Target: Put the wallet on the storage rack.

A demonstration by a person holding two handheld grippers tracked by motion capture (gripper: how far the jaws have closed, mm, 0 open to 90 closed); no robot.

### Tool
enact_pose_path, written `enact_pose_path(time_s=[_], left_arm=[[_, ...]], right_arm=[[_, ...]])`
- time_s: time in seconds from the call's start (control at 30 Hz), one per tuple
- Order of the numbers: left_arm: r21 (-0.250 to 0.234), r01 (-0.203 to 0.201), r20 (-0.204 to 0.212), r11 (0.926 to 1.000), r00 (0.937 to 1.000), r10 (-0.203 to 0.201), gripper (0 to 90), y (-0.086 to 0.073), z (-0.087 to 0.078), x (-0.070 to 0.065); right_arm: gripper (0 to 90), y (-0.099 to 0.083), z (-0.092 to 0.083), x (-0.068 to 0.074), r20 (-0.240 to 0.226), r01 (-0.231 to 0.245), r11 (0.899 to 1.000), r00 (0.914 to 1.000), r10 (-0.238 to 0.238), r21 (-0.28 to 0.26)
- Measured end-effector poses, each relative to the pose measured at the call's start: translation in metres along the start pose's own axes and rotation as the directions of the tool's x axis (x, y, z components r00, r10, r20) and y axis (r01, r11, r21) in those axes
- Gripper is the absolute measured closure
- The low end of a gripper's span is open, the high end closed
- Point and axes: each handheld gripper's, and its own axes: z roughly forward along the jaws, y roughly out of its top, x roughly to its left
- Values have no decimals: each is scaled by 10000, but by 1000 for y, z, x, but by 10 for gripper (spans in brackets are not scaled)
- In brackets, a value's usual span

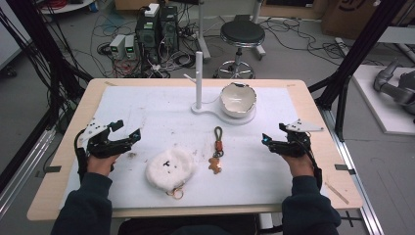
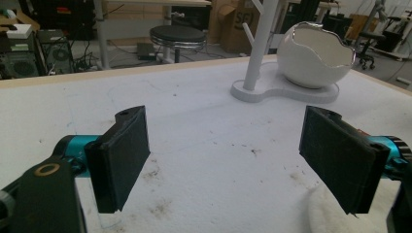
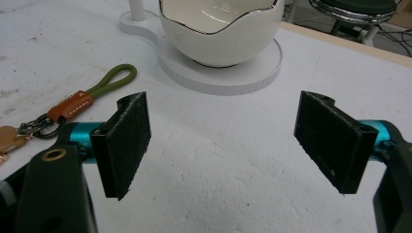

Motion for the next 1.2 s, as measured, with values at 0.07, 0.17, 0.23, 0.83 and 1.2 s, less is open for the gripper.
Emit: enact_pose_path(time_s=[0.07, 0.17, 0.23, 0.83, 1.2], left_arm=[[46, 4, 50, 10000, 10000, -4, 183, 0, 1, 0], [241, 161, 274, 9996, 9995, -168, 190, -1, 3, -1], [487, 186, 572, 9986, 9981, -214, 201, -2, 6, -2], [3057, -390, 3069, 9513, 9499, -597, 259, -21, 34, -28], [4857, -1401, 4149, 8628, 9058, -864, 380, -34, 46, -42]], right_arm=[[213, 0, 0, 0, -24, 2, 10000, 10000, -2, -10], [213, -1, 0, 0, -53, -50, 10000, 10000, 50, -14], [213, -1, 1, -2, -80, -147, 9999, 9999, 147, -27], [213, -1, -2, 6, -214, 51, 10000, 9998, -51, -40], [214, 0, 2, 9, -390, 166, 9999, 9991, -165, 27]])
